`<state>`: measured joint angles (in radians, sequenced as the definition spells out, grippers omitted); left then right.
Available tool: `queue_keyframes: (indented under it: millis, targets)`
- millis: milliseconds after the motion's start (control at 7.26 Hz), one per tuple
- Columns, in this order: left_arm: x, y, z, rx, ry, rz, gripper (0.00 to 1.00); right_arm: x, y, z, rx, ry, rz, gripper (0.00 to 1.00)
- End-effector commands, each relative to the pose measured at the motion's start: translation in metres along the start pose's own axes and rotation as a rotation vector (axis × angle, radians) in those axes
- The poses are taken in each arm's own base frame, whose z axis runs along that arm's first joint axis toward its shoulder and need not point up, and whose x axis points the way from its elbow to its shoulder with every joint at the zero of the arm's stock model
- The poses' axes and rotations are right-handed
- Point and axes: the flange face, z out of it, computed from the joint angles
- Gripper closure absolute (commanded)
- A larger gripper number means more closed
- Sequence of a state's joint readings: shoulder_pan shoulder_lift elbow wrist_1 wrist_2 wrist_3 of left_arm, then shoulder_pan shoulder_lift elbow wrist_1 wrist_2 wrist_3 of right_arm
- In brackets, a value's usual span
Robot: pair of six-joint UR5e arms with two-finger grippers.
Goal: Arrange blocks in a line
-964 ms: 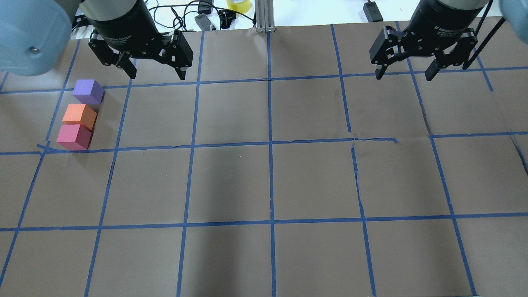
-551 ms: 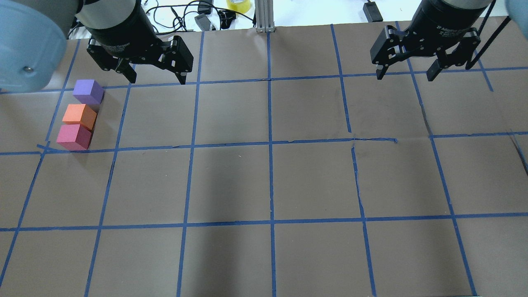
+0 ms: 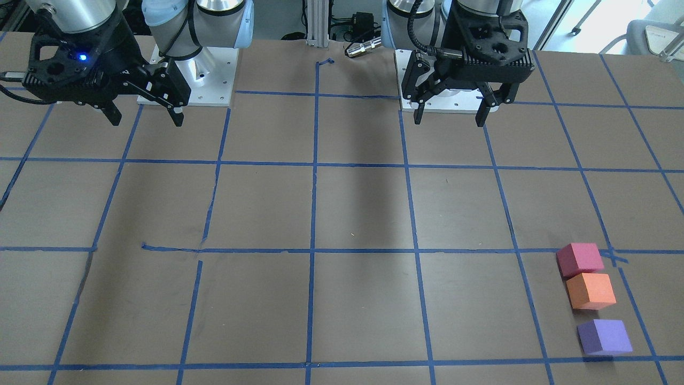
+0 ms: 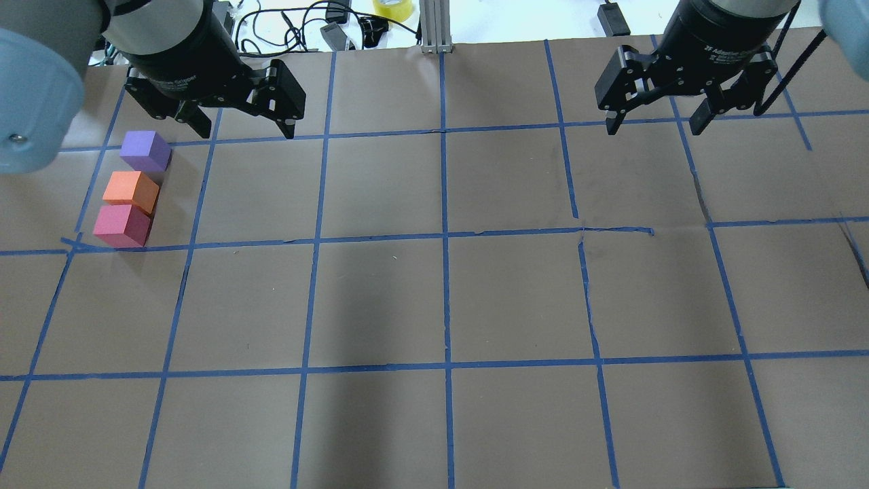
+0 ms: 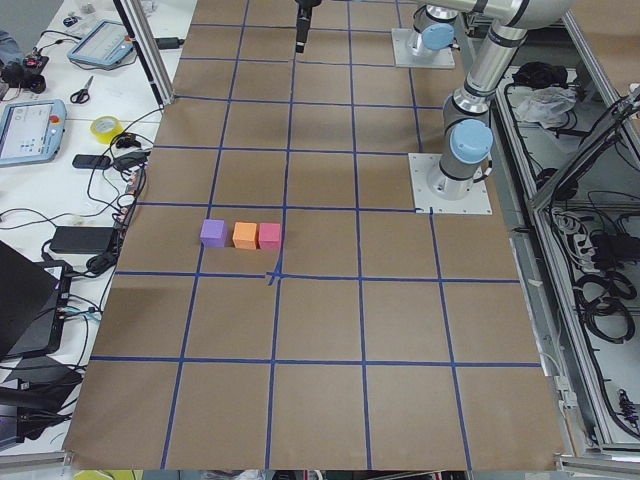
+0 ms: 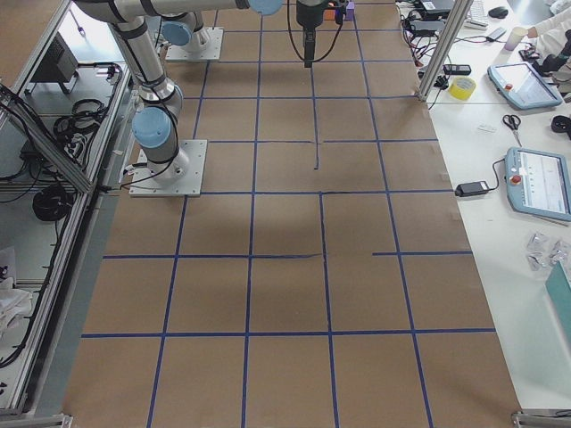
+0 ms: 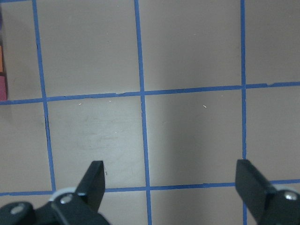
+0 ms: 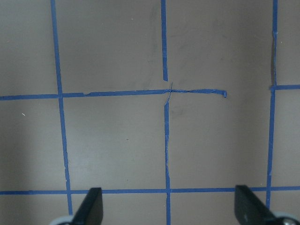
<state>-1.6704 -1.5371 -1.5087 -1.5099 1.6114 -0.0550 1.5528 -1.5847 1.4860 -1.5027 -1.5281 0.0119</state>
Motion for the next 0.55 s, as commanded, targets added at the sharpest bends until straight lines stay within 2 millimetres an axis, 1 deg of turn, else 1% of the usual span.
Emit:
queue_keyframes:
  millis: [0, 138, 413]
  targets:
    - [-0.0115, -0.0017, 0.0063, -0.01, -0.004, -0.015, 0.0, -0.0006, 0.0013, -0.0011, 0.002, 0.0, 0.005, 0.0]
    - [-0.012, -0.0004, 0.0038, -0.005, -0.006, -0.013, 0.0, 0.0006, 0.0038, -0.0055, 0.009, 0.006, 0.007, 0.0]
    - [-0.0119, -0.0007, 0.0035, -0.002, -0.005, -0.013, 0.0, -0.0011, 0.0046, -0.0057, 0.011, -0.004, 0.003, 0.0]
